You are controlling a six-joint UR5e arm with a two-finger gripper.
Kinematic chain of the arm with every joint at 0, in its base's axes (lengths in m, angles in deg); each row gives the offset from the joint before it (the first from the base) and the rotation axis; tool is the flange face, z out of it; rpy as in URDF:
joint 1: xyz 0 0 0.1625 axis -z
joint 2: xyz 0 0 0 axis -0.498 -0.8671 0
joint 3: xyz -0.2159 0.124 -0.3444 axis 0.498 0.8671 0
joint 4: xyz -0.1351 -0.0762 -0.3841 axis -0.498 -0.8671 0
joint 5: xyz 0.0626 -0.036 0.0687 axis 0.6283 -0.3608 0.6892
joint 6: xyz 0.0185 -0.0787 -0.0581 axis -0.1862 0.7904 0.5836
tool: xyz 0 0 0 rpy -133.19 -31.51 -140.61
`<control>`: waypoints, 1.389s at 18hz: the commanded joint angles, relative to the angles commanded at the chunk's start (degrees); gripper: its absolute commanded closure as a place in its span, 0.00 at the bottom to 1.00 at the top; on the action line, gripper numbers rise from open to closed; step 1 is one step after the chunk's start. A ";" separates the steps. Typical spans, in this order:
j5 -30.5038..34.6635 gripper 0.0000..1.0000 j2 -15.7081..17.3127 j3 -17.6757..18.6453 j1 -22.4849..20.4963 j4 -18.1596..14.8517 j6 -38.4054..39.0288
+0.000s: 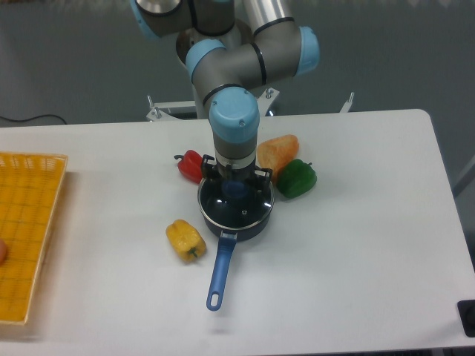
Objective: Open the lid
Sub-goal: 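Close the gripper around the blue knob of the glass lid, then lift the glass lid by its knob off the saucepan rim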
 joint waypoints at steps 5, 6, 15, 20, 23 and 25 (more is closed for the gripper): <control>-0.09 0.30 0.00 -0.44 0.26 -0.18 0.00; -0.18 0.30 0.00 -0.53 0.26 -0.26 -0.09; -0.35 0.30 0.00 -4.39 0.18 -4.92 -3.50; -0.97 0.30 -0.70 -7.37 -0.17 -5.18 -6.42; -1.06 0.33 -1.93 -9.31 -0.09 -5.10 -8.51; -1.14 0.33 -2.29 -9.75 -0.17 -5.10 -10.63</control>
